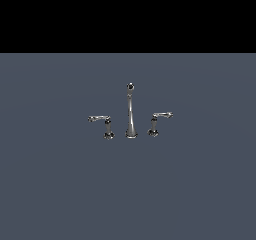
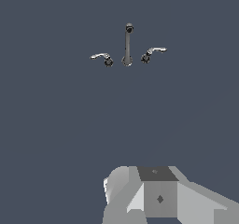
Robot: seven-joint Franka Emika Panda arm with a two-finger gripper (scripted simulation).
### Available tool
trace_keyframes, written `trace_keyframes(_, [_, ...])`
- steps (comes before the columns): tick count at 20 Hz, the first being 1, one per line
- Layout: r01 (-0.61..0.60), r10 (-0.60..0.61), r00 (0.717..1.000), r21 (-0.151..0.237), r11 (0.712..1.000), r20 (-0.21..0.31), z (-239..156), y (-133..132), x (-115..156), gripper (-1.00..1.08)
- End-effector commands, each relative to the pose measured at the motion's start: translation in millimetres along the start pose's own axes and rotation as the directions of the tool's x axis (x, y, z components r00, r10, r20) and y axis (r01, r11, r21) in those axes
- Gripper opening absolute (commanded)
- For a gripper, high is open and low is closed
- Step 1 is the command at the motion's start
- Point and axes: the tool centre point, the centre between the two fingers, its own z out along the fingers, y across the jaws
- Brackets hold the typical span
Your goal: Turn on the faucet by rotating a designated handle.
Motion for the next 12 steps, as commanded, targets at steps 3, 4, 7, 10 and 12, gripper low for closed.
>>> trace_keyframes(3, [-0.003,0.003,1.0,0.0,1.0,0.0,0.7,-0.2,0.6,-1.0])
trace_keyframes(4, [-0.006,0.006,1.0,0.0,1.0,0.0,1.6,-0.5,1.3,-1.0])
trace_keyframes(7, [-0.023,0.023,1.0,0.0,1.0,0.0,6.3,-1.8,5.1,-1.0])
trace_keyframes(10, [-0.053,0.053,0.999,0.0,0.999,0.0,14.3,-3.8,11.7,-1.0])
trace_keyframes(12, [-0.079,0.079,0.997,0.001,0.997,0.0,21.4,-5.5,17.6,-1.0])
